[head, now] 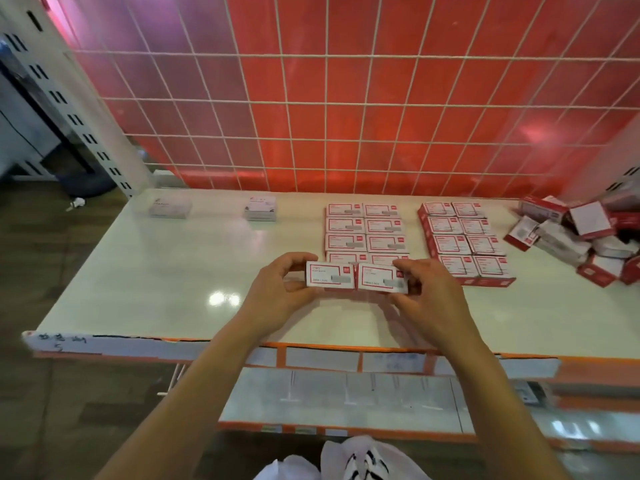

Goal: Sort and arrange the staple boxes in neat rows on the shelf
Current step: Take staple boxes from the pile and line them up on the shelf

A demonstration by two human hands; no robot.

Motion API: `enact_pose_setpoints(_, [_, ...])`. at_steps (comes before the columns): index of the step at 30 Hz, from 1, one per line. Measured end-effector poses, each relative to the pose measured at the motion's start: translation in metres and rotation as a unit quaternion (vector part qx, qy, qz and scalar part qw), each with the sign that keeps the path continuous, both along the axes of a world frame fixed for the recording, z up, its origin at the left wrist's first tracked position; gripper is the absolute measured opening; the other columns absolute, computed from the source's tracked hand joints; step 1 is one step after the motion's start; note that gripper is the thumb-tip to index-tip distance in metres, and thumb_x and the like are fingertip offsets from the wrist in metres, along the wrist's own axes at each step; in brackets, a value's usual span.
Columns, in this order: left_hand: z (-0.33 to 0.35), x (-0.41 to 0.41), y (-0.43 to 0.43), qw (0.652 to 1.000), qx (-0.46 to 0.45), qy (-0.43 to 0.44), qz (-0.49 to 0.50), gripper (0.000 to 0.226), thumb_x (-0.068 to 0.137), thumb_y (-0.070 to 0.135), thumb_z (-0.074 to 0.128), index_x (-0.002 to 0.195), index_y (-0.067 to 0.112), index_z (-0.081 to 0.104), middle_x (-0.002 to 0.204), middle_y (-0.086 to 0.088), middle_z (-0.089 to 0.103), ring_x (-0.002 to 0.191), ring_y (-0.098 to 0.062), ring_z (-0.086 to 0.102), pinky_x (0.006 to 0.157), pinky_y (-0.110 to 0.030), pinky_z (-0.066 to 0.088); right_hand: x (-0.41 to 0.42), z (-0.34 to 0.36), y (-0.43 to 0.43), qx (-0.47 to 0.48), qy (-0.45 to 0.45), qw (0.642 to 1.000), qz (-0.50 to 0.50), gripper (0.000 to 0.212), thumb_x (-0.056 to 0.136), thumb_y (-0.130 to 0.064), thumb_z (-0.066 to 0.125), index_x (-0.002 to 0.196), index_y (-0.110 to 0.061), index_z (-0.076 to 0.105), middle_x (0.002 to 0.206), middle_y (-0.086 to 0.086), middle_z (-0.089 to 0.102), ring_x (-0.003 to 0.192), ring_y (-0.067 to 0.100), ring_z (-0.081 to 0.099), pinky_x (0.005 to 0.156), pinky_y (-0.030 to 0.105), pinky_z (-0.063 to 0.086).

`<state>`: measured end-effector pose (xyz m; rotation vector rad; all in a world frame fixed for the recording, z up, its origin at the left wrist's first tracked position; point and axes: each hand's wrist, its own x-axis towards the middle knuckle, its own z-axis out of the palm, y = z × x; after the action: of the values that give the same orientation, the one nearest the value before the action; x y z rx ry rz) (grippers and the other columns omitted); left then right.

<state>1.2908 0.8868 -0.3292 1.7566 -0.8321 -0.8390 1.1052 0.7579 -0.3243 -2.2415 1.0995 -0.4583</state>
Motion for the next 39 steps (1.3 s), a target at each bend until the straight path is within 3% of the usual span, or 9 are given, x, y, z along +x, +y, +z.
enact_pose_setpoints(3, [-0.003,-0.008,-0.010,0.999,0.021,-0.030,-0.018,0.044,0.079,0.015,0.075,0.115,0.030,0.054,0.112,0.012,0.064,0.094,-0.008,0.067,0.083,-0.019,0.054,-0.007,-0.005,-0.007,-0.001,0.031,0.999,-0.005,0.053,0.083,-0.020,0.071,0.133,-0.020,0.053,0.124,0.003,0.051,0.107,0.014,0.052,0.091,0.020,0.043])
enact_pose_setpoints(7, [-0.009,-0.015,-0.011,0.994,0.055,-0.092,-0.031,0.044,0.081,0.023,0.074,0.119,0.030,0.053,0.106,0.020,0.064,0.089,0.003,0.064,0.079,-0.010,0.050,-0.015,-0.015,-0.008,-0.013,0.066,0.998,0.011,0.051,0.083,-0.025,0.069,0.132,-0.024,0.053,0.120,0.000,0.052,0.108,0.014,0.050,0.088,0.017,0.036])
enact_pose_setpoints(10, [-0.008,-0.015,-0.010,0.985,0.077,-0.152,-0.033,0.043,0.080,0.031,0.074,0.118,0.035,0.054,0.099,0.027,0.061,0.087,0.008,0.061,0.073,-0.005,0.047,-0.016,-0.021,-0.006,-0.013,0.080,0.997,0.009,0.048,0.087,-0.027,0.065,0.132,-0.024,0.051,0.124,0.001,0.051,0.112,0.015,0.049,0.093,0.021,0.039])
enact_pose_setpoints(18, [-0.010,-0.014,-0.012,0.950,0.085,-0.293,-0.067,0.043,0.084,0.037,0.068,0.126,0.035,0.058,0.108,0.008,0.062,0.083,0.001,0.052,0.068,-0.003,0.037,-0.006,-0.030,-0.005,-0.014,0.049,0.998,-0.034,0.040,0.089,-0.021,0.063,0.128,-0.019,0.055,0.123,0.003,0.056,0.111,0.017,0.051,0.094,0.026,0.042])
enact_pose_setpoints(23, [-0.010,-0.016,-0.017,0.954,0.081,-0.284,-0.044,0.045,0.083,0.033,0.070,0.127,0.027,0.058,0.111,0.007,0.064,0.082,-0.003,0.054,0.072,-0.003,0.041,-0.004,-0.029,0.000,0.007,0.003,0.997,-0.083,0.043,0.086,-0.021,0.067,0.125,-0.016,0.052,0.121,0.002,0.057,0.111,0.017,0.053,0.092,0.025,0.041])
enact_pose_setpoints(27, [-0.008,-0.018,-0.019,0.957,0.082,-0.279,-0.025,0.046,0.082,0.029,0.072,0.126,0.024,0.058,0.108,0.008,0.066,0.079,-0.003,0.055,0.085,-0.017,0.050,-0.001,-0.023,0.001,0.013,0.003,0.996,-0.091,0.044,0.085,-0.016,0.067,0.126,-0.016,0.053,0.120,0.002,0.062,0.107,0.021,0.060,0.093,0.032,0.045])
enact_pose_setpoints(39, [-0.013,-0.022,-0.021,0.933,0.117,-0.337,-0.045,0.055,0.088,0.040,0.062,0.138,0.029,0.042,0.125,0.009,0.062,0.101,-0.011,0.062,0.091,-0.025,0.050,0.002,-0.016,0.009,0.039,0.038,0.989,-0.136,0.049,0.088,-0.021,0.064,0.135,-0.021,0.048,0.120,0.004,0.061,0.108,0.020,0.057,0.094,0.031,0.045])
